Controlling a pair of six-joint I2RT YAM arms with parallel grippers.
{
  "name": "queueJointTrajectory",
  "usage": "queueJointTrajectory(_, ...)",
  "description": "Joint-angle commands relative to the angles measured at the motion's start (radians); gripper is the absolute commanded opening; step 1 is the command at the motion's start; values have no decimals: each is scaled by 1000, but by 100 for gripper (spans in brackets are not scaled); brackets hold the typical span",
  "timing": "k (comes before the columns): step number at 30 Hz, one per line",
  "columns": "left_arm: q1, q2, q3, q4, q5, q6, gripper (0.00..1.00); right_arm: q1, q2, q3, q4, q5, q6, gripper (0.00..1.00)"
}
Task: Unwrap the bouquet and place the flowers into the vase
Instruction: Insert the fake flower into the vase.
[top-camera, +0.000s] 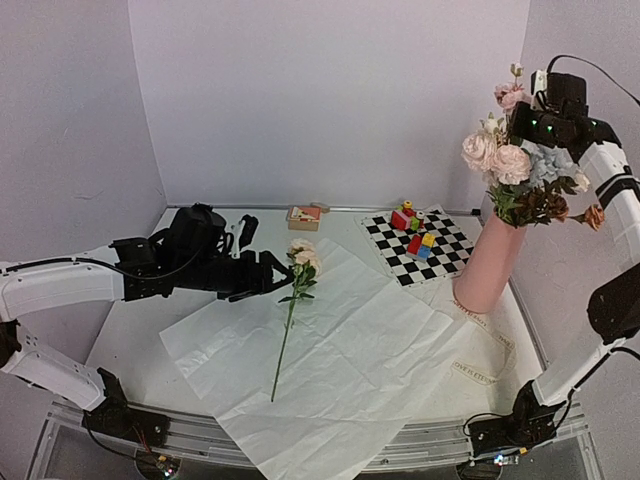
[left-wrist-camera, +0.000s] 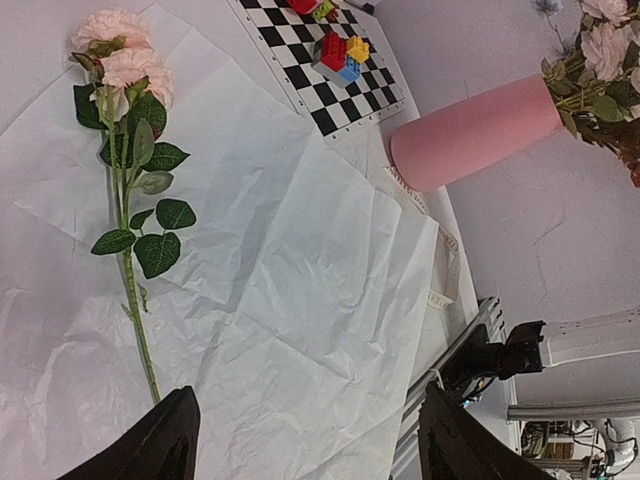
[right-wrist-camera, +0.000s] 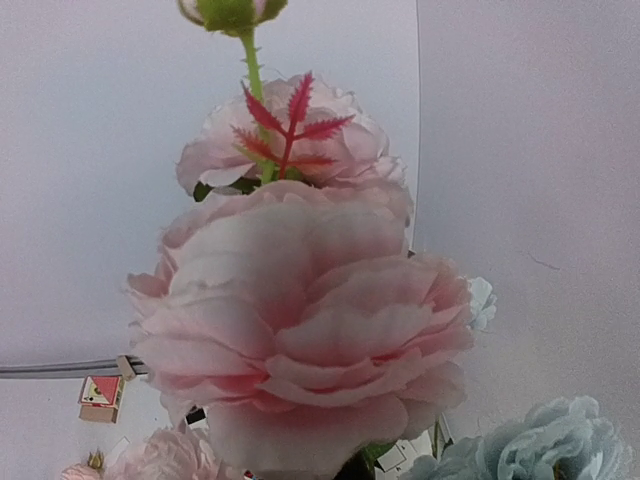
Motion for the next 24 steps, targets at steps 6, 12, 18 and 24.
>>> queueJointTrajectory(6, -4, 12, 53, 19, 1, 12, 76, -2, -234, -206, 39, -34, 20, 0)
queueJointTrajectory(12, -3, 20, 57, 19, 19, 11, 76, -2, -281, -328, 41, -40, 24, 0)
queueJointTrajectory(18, -3, 0, 42, 19, 18, -1, 76, -2, -328, -445, 58, -11, 29, 0)
queueJointTrajectory(24, -4, -23, 18, 19, 20, -11, 76, -2, -340, -434, 59, -28, 32, 26)
